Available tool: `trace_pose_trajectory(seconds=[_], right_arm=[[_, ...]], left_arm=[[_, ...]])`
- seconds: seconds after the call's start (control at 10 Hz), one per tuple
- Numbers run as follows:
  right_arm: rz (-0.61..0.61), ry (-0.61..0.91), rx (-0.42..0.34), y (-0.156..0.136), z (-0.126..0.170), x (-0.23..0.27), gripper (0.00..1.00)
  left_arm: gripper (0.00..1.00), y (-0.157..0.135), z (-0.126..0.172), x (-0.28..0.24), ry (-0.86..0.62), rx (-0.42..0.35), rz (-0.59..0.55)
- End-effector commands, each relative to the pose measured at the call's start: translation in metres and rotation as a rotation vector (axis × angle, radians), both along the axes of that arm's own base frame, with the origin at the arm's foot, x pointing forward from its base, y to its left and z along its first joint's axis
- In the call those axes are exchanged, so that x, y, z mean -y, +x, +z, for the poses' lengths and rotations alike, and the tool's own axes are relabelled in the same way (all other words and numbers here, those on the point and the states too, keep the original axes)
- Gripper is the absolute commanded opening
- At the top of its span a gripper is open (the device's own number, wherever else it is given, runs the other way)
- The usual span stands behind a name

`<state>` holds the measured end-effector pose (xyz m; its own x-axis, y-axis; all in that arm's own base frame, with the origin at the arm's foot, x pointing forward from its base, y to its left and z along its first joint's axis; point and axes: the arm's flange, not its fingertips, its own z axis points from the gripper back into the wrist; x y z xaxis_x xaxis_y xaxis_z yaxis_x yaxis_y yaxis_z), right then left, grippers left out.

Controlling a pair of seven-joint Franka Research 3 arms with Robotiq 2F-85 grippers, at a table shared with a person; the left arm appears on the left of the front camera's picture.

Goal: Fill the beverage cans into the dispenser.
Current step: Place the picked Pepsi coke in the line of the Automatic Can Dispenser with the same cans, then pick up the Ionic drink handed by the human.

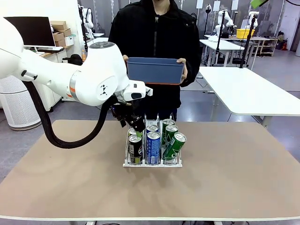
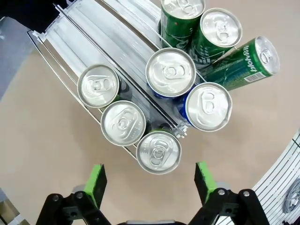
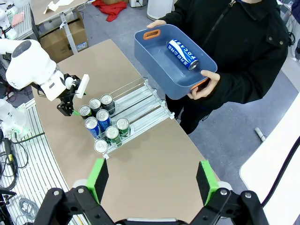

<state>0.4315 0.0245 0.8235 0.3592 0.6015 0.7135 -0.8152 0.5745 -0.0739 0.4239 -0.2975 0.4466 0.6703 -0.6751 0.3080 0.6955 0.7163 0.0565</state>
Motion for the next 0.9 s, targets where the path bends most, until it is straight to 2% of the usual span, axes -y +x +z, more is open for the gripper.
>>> trace_pose_trajectory(seconds=[0.0,0.1,0.8], right_arm=[[-0.004,-0.003,-0.007,-0.0022,-0.0014,-0.0006,1.00],[-0.004,-0.003,-0.007,-0.0022,-0.0014,-0.0006,1.00],[-0.004,-0.003,-0.007,-0.0022,-0.0014,-0.0006,1.00]], left_arm=[[1.00,-0.0094,0.0019,0.0010,0.025,0.027,0.012],[1.00,0.0000,0.0000,0.0000,0.000,0.000,0.000],[1.00,0.0000,0.0000,0.0000,0.000,0.000,0.000]])
